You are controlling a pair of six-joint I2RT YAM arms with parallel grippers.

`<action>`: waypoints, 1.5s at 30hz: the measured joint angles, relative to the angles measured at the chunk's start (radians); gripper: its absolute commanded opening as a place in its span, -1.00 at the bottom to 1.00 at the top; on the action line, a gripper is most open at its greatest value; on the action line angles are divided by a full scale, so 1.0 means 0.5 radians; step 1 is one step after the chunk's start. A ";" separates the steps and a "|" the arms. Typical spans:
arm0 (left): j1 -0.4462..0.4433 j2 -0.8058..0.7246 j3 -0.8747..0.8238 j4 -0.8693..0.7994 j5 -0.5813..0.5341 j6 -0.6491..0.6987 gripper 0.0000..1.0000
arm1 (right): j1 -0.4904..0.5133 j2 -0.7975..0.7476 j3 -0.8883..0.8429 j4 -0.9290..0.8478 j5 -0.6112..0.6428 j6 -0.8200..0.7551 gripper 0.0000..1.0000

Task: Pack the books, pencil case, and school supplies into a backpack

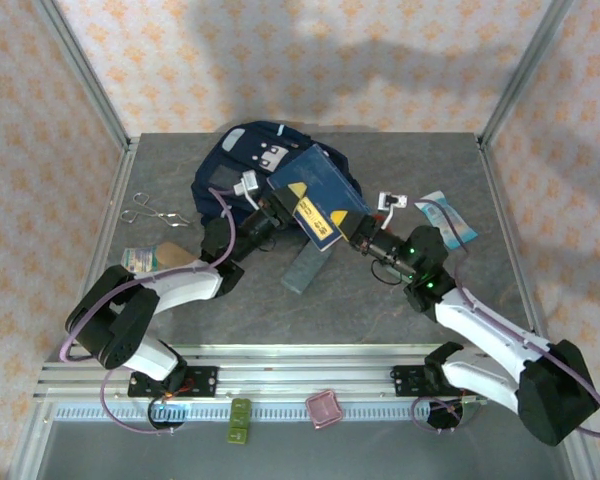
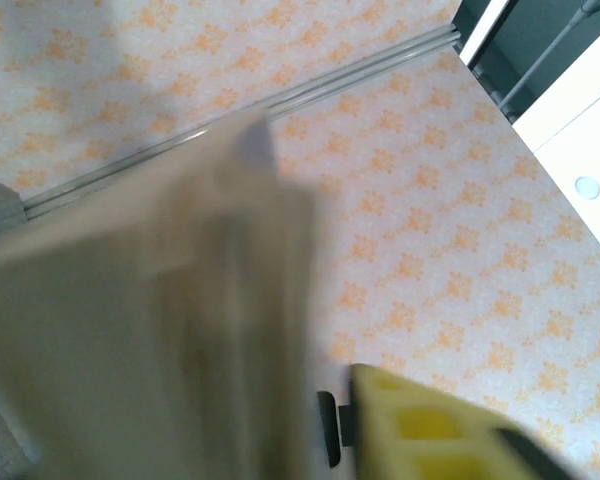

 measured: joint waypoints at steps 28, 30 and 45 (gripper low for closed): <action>-0.063 1.588 2.615 -3.455 -1.052 1.920 0.35 | -0.444 -0.581 0.274 -1.514 0.642 -0.481 -1.00; -0.098 1.670 2.687 -3.537 -1.160 1.982 0.31 | -0.445 -0.581 0.274 -1.529 0.649 -0.481 -1.00; -0.182 1.770 2.762 -3.632 -1.538 2.227 -1.00 | -0.448 -0.571 0.220 -1.514 0.640 -0.470 -1.00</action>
